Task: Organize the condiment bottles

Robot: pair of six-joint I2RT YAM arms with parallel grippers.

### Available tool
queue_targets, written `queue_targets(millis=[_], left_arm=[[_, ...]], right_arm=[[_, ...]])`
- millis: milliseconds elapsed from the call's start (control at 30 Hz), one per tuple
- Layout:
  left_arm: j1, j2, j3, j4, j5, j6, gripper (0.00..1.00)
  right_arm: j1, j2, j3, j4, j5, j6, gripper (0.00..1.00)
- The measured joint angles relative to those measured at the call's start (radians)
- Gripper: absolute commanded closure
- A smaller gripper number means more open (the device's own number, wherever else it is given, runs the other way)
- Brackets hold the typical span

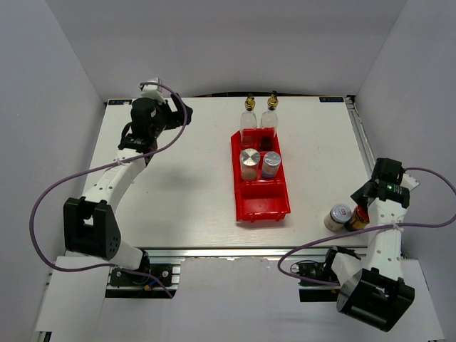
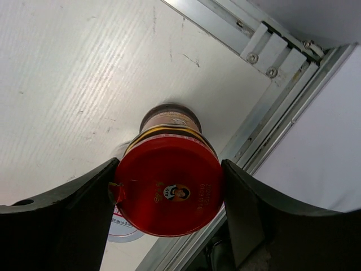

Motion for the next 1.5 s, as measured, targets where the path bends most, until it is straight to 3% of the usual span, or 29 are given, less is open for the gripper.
queue_targets(millis=[500,733,1000,1200,1500], left_arm=[[0.001,-0.060,-0.069,0.012,-0.013,-0.013,0.02],[0.001,-0.061,-0.085,0.018,-0.015,-0.023,0.02],[0.001,-0.064,-0.087,0.008,-0.024,-0.023,0.02],[0.001,-0.083,-0.100,-0.006,-0.039,-0.023,0.02],[0.001,-0.100,-0.103,-0.007,-0.041,-0.030,0.02]], right_arm=[[0.034,0.158,0.291,0.170,-0.174,-0.167,1.00],[0.421,0.256,0.433,0.173,-0.198,-0.209,1.00],[0.783,0.300,0.473,0.162,-0.269,-0.225,1.00],[0.930,0.392,0.497,0.133,-0.266,-0.229,1.00],[1.003,0.372,0.497,0.094,-0.258,-0.213,1.00]])
